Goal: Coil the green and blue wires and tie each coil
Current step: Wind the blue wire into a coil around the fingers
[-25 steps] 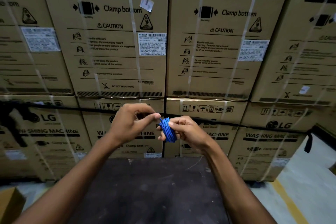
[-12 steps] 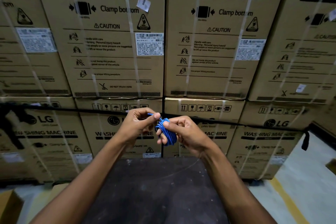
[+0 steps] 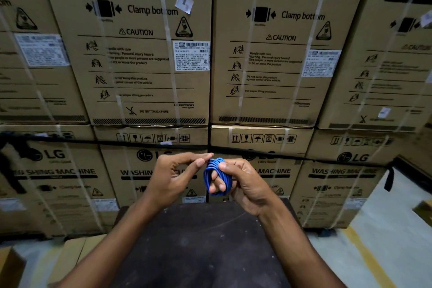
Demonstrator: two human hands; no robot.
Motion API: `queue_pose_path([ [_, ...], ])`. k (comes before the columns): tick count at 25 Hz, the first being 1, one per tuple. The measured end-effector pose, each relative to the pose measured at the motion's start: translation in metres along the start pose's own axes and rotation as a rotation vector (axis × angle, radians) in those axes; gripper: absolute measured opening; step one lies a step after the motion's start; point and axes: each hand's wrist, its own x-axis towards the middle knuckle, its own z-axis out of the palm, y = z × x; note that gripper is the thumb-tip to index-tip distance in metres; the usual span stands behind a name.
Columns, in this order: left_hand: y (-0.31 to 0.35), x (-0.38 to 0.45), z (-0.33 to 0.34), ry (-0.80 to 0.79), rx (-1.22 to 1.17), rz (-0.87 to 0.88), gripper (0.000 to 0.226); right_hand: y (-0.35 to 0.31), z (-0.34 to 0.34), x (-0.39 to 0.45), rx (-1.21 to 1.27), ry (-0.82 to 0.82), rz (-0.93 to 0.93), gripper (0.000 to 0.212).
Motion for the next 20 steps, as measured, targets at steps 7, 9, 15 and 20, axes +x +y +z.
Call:
queue_pose_path([
  [7,-0.005,-0.030,0.009,0.077,-0.395,-0.219,0.028,0.015,0.007,0.009,0.070,-0.033,-0.037,0.025],
  [9,-0.003,-0.032,0.005,0.092,-0.436,-0.255,0.033,0.019,0.010,0.013,0.078,-0.050,-0.037,0.030],
  [15,-0.004,-0.034,-0.007,0.188,-0.410,-0.250,0.035,0.026,0.029,0.022,0.155,-0.064,-0.016,0.031],
  [20,-0.006,-0.036,-0.017,0.250,-0.395,-0.254,0.028,0.029,0.050,0.023,0.254,0.029,0.028,0.049],
])
